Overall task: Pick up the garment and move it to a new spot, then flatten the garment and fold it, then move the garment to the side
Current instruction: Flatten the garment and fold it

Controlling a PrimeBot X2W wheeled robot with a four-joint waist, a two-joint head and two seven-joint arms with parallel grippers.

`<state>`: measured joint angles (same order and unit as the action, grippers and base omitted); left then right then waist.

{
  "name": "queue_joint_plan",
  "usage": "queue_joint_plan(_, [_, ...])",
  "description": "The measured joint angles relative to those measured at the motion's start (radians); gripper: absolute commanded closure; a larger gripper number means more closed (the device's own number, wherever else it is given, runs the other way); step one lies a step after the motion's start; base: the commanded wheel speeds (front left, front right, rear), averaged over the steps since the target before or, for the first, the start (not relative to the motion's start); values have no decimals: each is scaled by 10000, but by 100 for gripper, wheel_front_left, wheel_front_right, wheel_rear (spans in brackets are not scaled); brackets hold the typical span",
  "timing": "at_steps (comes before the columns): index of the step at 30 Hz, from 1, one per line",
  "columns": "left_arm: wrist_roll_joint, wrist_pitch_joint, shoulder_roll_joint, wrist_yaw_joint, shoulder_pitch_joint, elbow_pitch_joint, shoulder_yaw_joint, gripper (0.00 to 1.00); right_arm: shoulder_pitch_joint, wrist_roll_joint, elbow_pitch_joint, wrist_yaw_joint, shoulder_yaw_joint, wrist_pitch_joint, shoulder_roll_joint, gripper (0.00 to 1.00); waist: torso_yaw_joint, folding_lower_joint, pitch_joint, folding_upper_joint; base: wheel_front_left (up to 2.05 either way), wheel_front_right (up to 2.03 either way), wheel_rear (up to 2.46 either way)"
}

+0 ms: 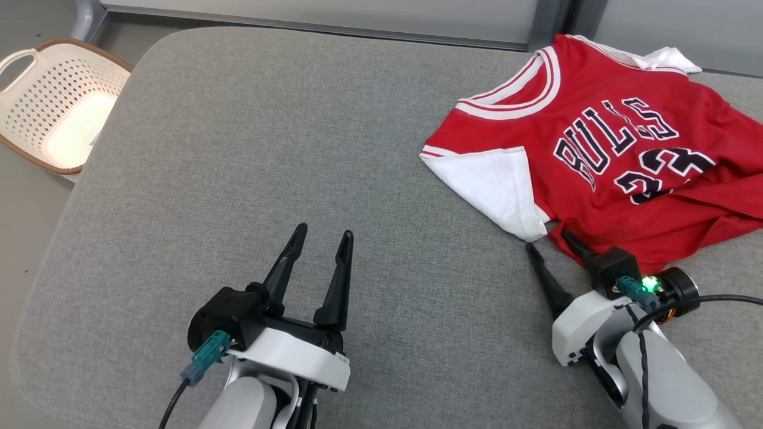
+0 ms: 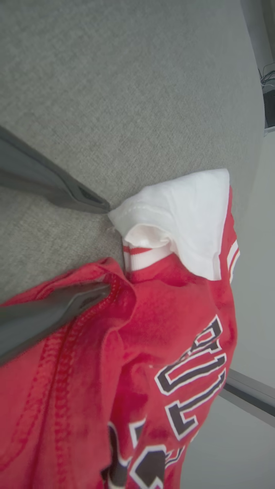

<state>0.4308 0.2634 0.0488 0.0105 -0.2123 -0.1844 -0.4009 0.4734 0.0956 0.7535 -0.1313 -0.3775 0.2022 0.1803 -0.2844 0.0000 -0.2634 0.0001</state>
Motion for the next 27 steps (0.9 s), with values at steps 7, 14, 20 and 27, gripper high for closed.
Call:
queue_joint_plan(7, [10,0,0,40,-17,2,-2,0,96,123,159,2,132,104,-176,100,152,1,34,0,0,0,0])
queue_joint_plan(14, [-186,0,-6,-8,164,-119,303,0,-391,1411,-721,2,510,395,-441,100,596,1,333,0,0,0,0])
queue_joint_plan(20, [-535,0,-4,-159,306,-198,849,0,-1610,3363,-2568,8,1007,297,-102,100,1417,0,636,0,0,0,0])
queue_joint_plan(27, [-903,0,-2,-374,341,-247,1478,0,-3212,4713,-4529,6,1404,-593,529,100,2652,0,854,0,0,0,0])
